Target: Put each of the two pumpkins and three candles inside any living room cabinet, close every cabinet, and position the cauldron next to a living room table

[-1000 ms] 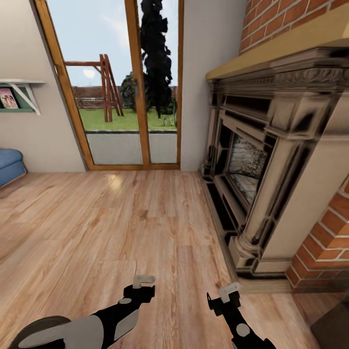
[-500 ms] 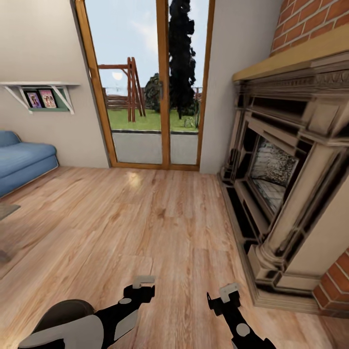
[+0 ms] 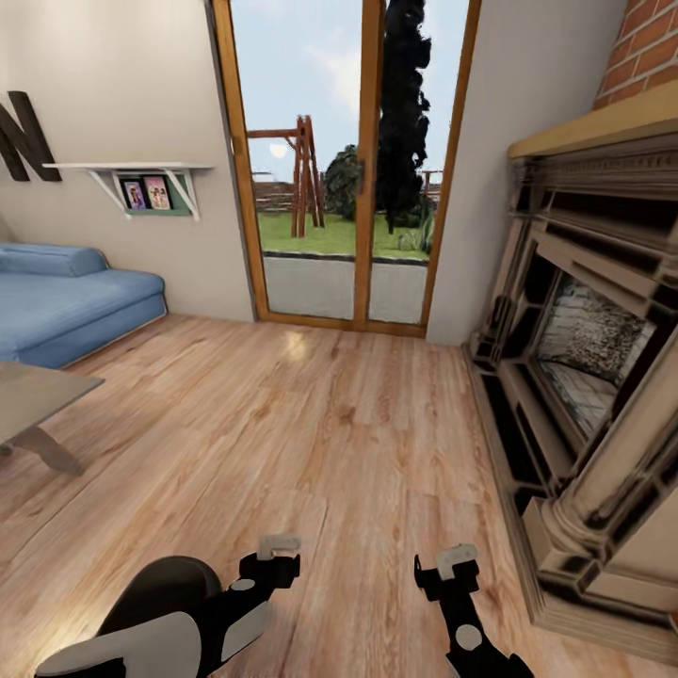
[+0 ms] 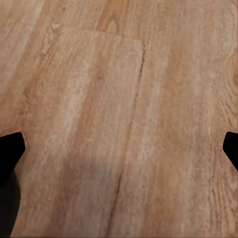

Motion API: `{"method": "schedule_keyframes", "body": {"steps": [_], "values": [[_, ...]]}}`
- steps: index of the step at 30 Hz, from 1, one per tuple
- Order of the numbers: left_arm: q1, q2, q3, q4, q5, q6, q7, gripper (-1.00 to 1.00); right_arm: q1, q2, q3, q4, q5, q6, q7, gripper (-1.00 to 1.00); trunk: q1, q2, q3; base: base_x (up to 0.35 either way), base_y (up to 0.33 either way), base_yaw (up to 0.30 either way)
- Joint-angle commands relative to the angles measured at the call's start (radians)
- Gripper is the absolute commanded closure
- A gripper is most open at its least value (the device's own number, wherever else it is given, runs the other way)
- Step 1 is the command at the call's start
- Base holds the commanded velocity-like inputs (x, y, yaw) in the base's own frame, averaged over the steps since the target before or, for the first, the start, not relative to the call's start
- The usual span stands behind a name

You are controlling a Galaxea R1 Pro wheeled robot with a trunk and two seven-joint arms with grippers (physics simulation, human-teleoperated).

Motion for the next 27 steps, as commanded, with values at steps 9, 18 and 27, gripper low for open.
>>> {"method": "schedule_keyframes", "body": {"steps": [9,18,27], "values": [[0.0,-0.014,0.08,-0.008,0.011,0.016,0.008,-1.0,0.0,0.042,0.004,-0.015,0.0,0.015,-0.09,-1.0,0.0,0.0,-0.002,0.0,0.0,0.288],[0.0,0.008,0.166,0.027,0.171,0.022,0.008,-1.0,0.003,0.046,0.019,-0.012,0.024,0.015,-0.084,-1.0,0.0,0.0,-0.005,0.0,0.0,0.289],[0.009,0.038,0.169,0.174,0.287,0.021,0.004,-1.0,0.009,0.043,0.018,0.012,0.016,0.013,-0.082,-1.0,0.0,0.0,-0.003,0.0,0.0,0.286]]}}
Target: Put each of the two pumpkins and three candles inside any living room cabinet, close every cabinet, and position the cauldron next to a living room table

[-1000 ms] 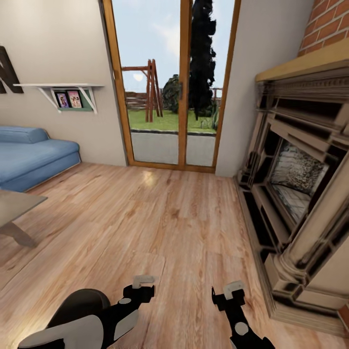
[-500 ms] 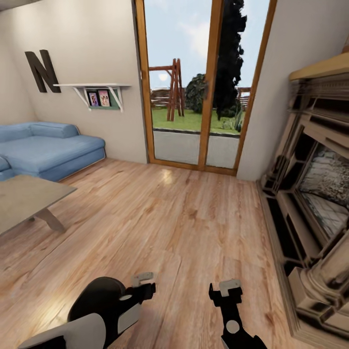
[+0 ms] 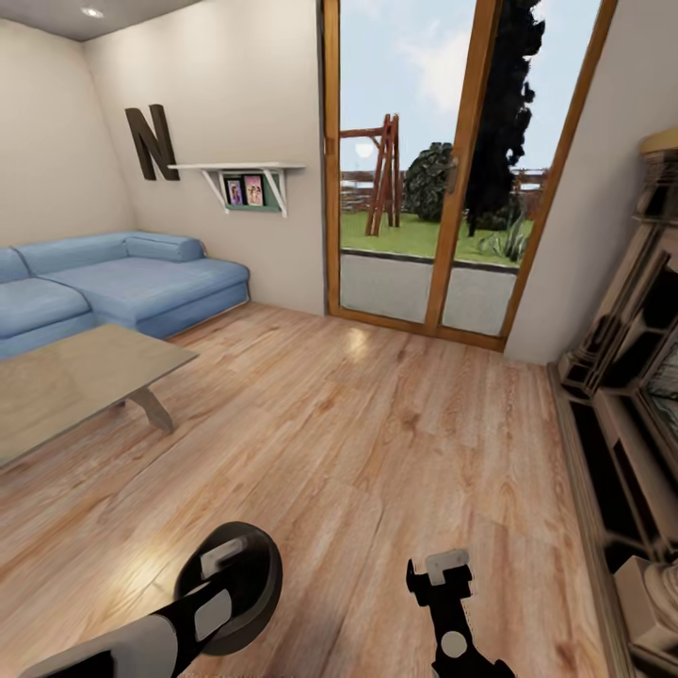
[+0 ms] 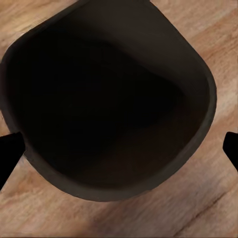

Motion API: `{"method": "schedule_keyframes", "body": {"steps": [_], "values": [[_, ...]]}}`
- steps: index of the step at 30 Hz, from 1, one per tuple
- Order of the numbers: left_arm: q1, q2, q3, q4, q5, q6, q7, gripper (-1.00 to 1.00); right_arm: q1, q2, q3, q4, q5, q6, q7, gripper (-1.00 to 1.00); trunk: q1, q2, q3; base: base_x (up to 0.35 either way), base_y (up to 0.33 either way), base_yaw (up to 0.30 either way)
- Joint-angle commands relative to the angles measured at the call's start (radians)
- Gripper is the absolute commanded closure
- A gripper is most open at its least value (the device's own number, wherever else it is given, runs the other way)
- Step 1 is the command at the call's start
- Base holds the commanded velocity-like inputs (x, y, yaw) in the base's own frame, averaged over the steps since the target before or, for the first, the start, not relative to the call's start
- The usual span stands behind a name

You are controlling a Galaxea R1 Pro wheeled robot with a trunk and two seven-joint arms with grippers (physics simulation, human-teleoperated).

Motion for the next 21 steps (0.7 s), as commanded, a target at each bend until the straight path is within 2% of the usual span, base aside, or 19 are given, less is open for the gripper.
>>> {"method": "schedule_keyframes", "body": {"steps": [1,7,13,15,17,21], "values": [[0.001,0.001,-0.001,0.005,0.003,0.0,-0.001,-1.0,0.001,0.003,0.0,0.01,-0.001,-0.001,-0.002,-1.0,0.0,0.0,0.0,0.0,0.0,0.169],[0.001,-0.008,-0.004,0.003,0.004,0.002,-0.007,-1.0,0.002,-0.002,-0.004,0.022,-0.003,-0.007,-0.006,-1.0,0.0,0.0,0.002,0.0,0.0,0.102],[0.003,-0.007,-0.003,0.005,0.008,0.002,-0.001,-1.0,0.003,0.005,-0.002,0.029,-0.002,-0.008,-0.006,-1.0,0.0,0.0,0.006,0.0,0.0,0.242],[0.003,-0.016,-0.004,0.003,0.008,0.002,0.0,-1.0,0.004,0.006,-0.002,0.035,-0.002,-0.008,-0.005,-1.0,0.0,0.0,0.008,0.0,0.0,0.242],[0.012,-0.039,-0.004,0.002,0.007,0.002,-0.002,-1.0,0.006,0.008,-0.002,0.047,-0.002,-0.008,-0.006,-1.0,0.0,0.0,0.01,0.0,0.0,0.239],[0.027,-0.05,-0.004,-0.008,0.007,0.014,-0.003,-1.0,0.007,0.008,-0.002,0.058,-0.004,-0.007,-0.007,-1.0,0.0,0.0,0.014,0.0,0.0,0.239]]}}
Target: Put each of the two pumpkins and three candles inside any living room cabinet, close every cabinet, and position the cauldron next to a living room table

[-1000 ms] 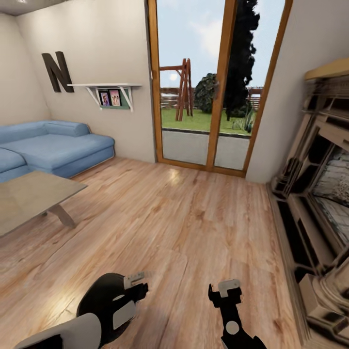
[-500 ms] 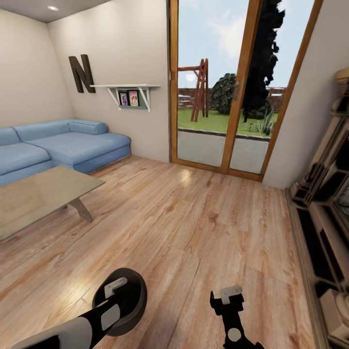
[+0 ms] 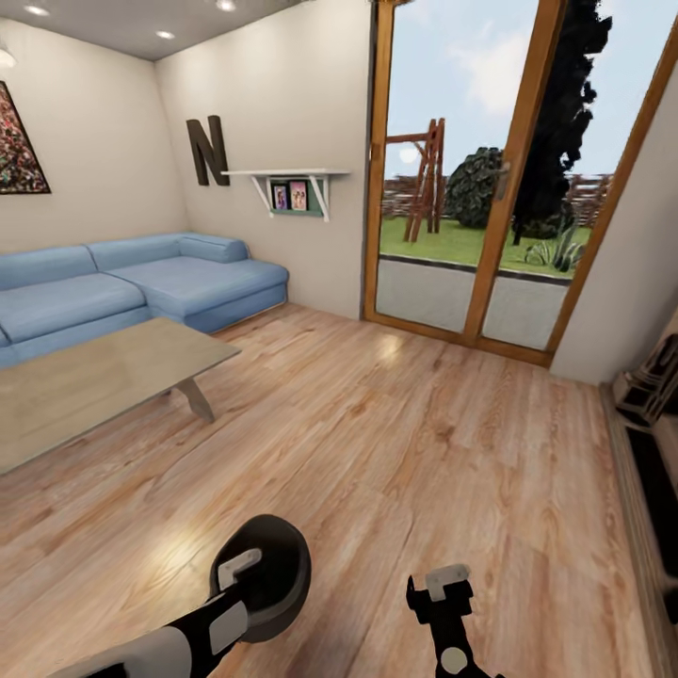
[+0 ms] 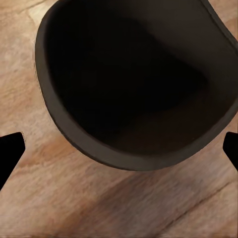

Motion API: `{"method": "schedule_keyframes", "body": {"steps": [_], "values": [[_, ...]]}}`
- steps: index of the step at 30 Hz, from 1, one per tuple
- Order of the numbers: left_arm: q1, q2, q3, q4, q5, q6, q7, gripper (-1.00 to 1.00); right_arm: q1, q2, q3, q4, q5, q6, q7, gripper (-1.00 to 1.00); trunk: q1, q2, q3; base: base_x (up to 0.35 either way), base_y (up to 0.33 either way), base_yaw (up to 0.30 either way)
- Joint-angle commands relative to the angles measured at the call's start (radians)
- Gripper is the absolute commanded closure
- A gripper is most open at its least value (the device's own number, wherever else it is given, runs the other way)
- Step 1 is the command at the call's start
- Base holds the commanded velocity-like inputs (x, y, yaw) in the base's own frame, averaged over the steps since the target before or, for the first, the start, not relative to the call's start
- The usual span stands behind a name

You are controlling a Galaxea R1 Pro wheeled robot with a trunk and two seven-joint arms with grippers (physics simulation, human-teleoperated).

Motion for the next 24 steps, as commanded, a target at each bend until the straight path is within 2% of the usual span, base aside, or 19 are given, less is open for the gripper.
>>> {"method": "schedule_keyframes", "body": {"steps": [1,4,11,24], "values": [[0.002,0.0,0.0,-0.002,0.0,0.001,0.0,-1.0,0.0,0.0,0.0,0.01,0.001,0.0,0.0,-1.0,0.0,0.0,0.001,0.0,0.0,0.249],[0.017,-0.008,0.0,-0.01,0.0,0.006,0.001,-1.0,0.001,0.0,0.002,0.051,0.003,-0.001,0.0,-1.0,0.0,0.0,0.003,0.0,0.0,0.266],[0.019,-0.011,0.0,-0.011,0.0,0.008,0.002,-1.0,0.001,-0.002,-0.001,0.057,0.002,0.003,-0.001,-1.0,0.0,0.0,0.001,0.0,0.0,0.287],[0.019,0.0,0.001,-0.005,0.0,0.008,0.004,-1.0,0.001,-0.002,-0.003,0.054,0.002,0.001,0.001,-1.0,0.0,0.0,-0.007,0.0,0.0,0.286]]}}
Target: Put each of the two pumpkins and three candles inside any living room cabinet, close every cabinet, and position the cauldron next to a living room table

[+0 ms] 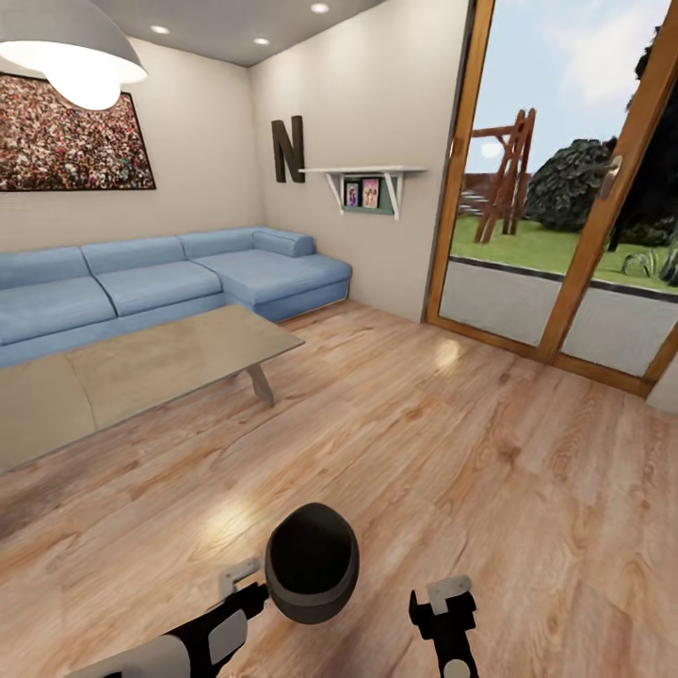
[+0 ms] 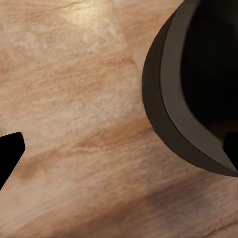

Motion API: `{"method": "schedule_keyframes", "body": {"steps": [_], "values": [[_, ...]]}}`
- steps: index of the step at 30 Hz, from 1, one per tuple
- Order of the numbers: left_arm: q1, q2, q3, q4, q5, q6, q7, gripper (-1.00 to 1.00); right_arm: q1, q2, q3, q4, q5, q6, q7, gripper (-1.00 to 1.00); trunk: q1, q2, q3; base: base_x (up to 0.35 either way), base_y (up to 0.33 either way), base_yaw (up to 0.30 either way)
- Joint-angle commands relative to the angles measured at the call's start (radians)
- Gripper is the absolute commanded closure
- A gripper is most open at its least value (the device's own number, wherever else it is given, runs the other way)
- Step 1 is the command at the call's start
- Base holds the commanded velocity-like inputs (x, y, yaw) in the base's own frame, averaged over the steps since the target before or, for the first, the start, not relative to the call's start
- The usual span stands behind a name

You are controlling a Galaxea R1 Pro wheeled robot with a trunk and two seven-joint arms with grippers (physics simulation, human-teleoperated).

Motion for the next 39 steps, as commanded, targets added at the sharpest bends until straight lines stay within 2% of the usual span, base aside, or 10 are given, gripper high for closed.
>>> {"method": "schedule_keyframes", "body": {"steps": [1,10,14,17,18,19,21,22,26,39], "values": [[0.0,0.0,0.0,0.0,0.0,0.0,-0.001,-1.0,0.0,0.0,0.0,0.0,0.0,-0.001,0.0,-1.0,0.0,0.0,0.0,0.0,0.0,0.185],[0.0,-0.007,0.0,-0.004,0.0,0.0,-0.002,-1.0,0.0,-0.011,-0.003,-0.007,-0.001,-0.004,0.003,-1.0,0.0,0.0,-0.001,0.0,0.0,0.027],[0.0,-0.008,0.001,-0.004,0.0,0.007,0.001,-1.0,-0.01,-0.006,-0.002,-0.015,-0.002,0.066,0.008,-1.0,0.0,0.0,-0.001,0.0,0.0,0.0],[-0.001,-0.01,0.006,-0.004,0.001,0.141,0.002,-1.0,-0.067,-0.002,-0.002,-0.028,-0.038,0.314,0.047,-1.0,0.0,0.0,-0.001,0.0,0.0,0.0],[-0.001,-0.01,0.006,-0.004,0.001,0.171,0.003,-1.0,-0.079,-0.002,-0.003,-0.028,-0.052,0.358,0.062,-1.0,0.0,0.0,-0.001,0.0,0.0,0.0],[-0.001,-0.01,0.007,-0.003,0.001,0.274,0.003,-1.0,-0.129,-0.007,-0.003,-0.028,-0.135,0.531,0.144,-1.0,0.0,0.0,-0.001,0.0,0.0,0.0],[-0.001,-0.009,0.006,-0.003,0.0,0.322,0.002,-1.0,-0.167,-0.009,0.001,-0.036,-0.224,0.665,0.235,-1.0,0.0,0.0,-0.001,0.0,0.0,0.0],[-0.002,-0.01,0.006,-0.004,-0.001,0.345,-0.004,-1.0,-0.188,-0.01,0.007,-0.045,-0.28,0.746,0.316,-1.0,0.0,0.0,-0.001,0.0,0.0,0.0],[-0.002,-0.012,0.006,-0.006,-0.002,0.354,-0.006,-1.0,-0.195,-0.015,0.011,-0.05,-0.299,0.776,0.349,-1.0,0.0,0.0,-0.001,0.0,0.0,0.0],[-0.002,-0.009,0.004,-0.006,-0.003,0.354,-0.007,-1.0,-0.195,-0.009,0.011,-0.045,-0.298,0.776,0.346,-1.0,0.0,0.0,-0.012,0.179,0.0,0.0]]}}
